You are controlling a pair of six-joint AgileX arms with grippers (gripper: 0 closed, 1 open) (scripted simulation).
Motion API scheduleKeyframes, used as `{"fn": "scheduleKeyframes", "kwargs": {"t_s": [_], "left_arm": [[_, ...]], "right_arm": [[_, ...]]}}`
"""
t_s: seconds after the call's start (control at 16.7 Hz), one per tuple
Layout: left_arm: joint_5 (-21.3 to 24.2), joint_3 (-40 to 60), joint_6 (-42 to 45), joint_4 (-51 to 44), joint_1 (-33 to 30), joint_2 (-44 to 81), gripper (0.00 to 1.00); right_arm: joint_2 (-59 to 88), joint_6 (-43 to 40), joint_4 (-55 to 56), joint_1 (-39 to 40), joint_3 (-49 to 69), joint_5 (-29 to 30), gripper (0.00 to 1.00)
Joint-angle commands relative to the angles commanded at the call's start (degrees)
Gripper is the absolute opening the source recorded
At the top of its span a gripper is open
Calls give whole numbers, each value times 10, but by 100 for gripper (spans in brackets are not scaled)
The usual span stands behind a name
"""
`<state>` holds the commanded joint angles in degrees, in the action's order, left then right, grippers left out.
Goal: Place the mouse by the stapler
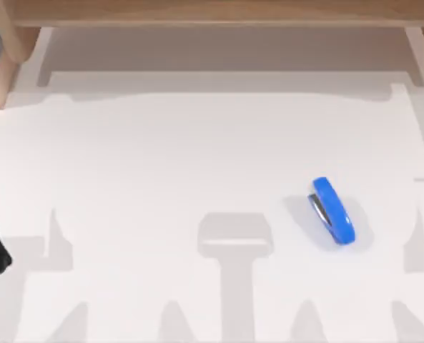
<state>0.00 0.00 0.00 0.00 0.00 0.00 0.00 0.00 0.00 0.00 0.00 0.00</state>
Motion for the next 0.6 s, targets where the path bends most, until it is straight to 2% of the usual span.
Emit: {"fn": "scheduleKeyframes", "kwargs": {"t_s": [0.3, 0.6], "left_arm": [[0, 0, 0, 0, 0, 0, 100], [0, 0, 0, 0, 0, 0, 100]], "right_arm": [[35, 1, -34, -18, 35, 2, 100], [214, 1, -178, -84, 212, 6, 100]]}}
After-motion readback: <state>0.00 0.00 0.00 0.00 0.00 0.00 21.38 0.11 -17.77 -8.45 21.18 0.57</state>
